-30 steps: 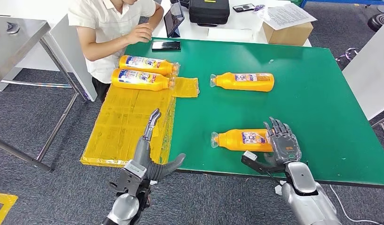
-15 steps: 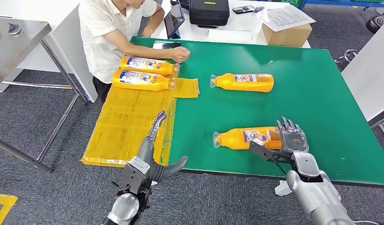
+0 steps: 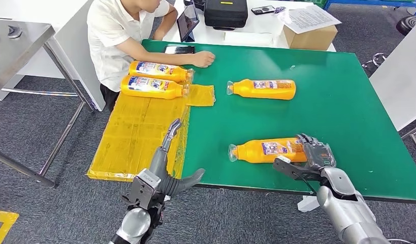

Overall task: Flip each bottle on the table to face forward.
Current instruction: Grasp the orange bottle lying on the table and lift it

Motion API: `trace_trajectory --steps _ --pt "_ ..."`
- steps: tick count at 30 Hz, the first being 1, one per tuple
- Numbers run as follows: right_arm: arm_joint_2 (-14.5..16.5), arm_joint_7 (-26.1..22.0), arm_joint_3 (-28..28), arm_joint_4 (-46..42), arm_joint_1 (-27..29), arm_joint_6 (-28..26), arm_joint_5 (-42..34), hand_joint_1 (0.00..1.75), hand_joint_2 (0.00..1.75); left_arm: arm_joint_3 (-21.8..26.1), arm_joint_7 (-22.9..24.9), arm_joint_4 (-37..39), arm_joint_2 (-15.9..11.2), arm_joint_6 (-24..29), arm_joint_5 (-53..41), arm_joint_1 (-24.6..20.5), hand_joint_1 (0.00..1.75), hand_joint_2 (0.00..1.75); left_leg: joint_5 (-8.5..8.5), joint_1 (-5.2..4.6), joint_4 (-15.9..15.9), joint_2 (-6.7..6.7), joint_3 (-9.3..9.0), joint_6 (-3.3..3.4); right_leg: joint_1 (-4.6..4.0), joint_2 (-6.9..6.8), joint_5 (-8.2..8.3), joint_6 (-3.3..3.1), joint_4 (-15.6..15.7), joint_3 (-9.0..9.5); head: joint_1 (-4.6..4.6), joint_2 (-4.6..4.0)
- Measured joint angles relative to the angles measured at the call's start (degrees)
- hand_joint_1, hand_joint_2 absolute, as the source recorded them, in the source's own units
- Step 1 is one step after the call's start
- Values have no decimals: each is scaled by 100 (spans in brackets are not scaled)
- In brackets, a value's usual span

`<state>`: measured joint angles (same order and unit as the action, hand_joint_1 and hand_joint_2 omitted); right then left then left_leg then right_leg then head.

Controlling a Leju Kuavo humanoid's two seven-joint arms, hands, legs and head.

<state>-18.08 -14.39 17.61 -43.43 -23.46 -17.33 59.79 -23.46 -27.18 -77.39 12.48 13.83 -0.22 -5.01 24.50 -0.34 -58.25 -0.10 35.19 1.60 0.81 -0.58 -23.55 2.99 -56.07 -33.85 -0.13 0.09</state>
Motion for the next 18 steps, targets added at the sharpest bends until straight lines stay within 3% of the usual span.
trace_trajectory --steps 3,10,14,18 --pt "17 -489 5 76 53 -269 -228 175 175 -12 -56 38 0 -10 31 -43 0 175 0 0 0 0 1 0 0 2 0 0 0 -1 -1 0" --pt "154 -1062 -18 160 206 -1017 -525 175 175 -81 -207 140 1 101 45 -116 0 175 0 -1 0 -1 8 0 0 3 0 0 -1 -4 0 0" --pt "413 -1729 -279 29 440 -788 -1621 175 175 -24 -440 149 44 479 504 -85 0 175 0 0 0 -3 14 0 0 3 -1 0 -3 -7 -1 0" --pt "703 -1928 -573 -370 758 -359 -2368 175 175 209 -496 27 114 609 1523 77 0 175 0 1 1 -6 25 -1 0 -1 -2 0 -3 -18 -2 0"
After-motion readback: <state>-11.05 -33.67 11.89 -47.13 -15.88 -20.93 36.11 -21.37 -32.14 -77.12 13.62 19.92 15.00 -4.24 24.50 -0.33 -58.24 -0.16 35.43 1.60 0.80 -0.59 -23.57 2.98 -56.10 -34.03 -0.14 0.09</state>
